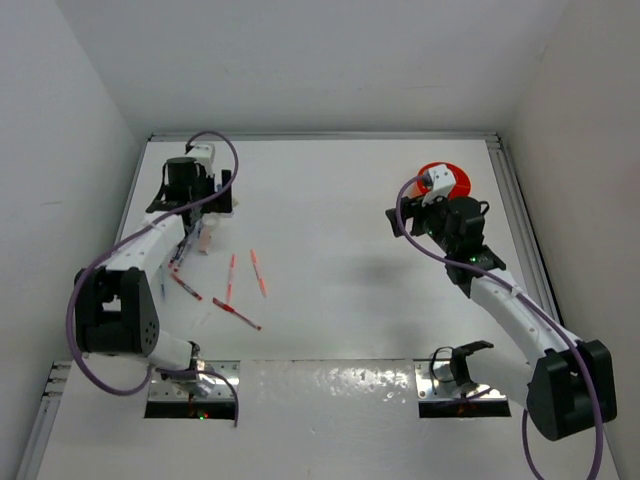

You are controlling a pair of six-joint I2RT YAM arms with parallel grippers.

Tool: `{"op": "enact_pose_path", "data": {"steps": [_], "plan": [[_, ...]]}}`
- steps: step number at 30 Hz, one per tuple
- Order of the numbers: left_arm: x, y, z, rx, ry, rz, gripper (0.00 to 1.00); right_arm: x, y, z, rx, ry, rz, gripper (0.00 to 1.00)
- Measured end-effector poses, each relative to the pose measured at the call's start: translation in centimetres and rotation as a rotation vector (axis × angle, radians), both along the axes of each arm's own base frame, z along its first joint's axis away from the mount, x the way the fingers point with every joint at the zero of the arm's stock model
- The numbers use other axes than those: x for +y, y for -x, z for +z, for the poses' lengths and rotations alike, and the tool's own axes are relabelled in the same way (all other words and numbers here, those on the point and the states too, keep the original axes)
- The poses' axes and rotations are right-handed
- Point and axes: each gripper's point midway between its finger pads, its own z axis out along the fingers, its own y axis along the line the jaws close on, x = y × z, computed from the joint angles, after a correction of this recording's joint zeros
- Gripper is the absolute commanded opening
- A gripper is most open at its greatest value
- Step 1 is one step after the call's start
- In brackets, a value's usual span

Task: Sort the stationery into containers
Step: Pick up the stationery from the center of the board.

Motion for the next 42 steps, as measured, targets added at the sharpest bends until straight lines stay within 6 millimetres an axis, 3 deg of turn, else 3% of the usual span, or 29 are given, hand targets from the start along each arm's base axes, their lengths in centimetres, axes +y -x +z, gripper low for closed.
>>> {"op": "enact_pose_path", "data": {"steps": [1, 2, 5, 16, 29, 35, 42], "plan": [[0.1, -0.4, -0.3, 0.012, -0.004, 0.006, 0.89, 0.2, -0.1, -0.1, 0.004, -0.001, 0.006, 0.75], [0.2, -0.6, -0.6, 0.020, -0.009, 0.010, 0.77, 0.5, 0.0, -0.2, 0.009, -0.002, 0.012, 0.75], [0.4, -1.1, -1.6, 0.044, -0.028, 0.007, 0.62, 1.1, -0.1, -0.7, 0.026, -0.002, 0.025, 0.75], [0.9, -2.9, -4.7, 0.106, -0.071, 0.014, 0.83, 1.7, -0.1, -1.1, 0.038, 0.002, 0.037, 0.76], [1.5, -4.1, -6.7, 0.026, -0.041, -0.045, 0.89, 1.9, -0.3, -2.0, 0.059, 0.016, 0.027, 0.76], [0.4, -4.7, -8.2, 0.028, -0.068, -0.173, 0.90, 1.5, -0.5, -1.9, 0.047, 0.040, 0.013, 0.76], [-0.3, -5.2, -9.4, 0.051, -0.068, -0.223, 0.81, 1.2, -1.5, -0.9, 0.017, 0.077, -0.001, 0.77]]}}
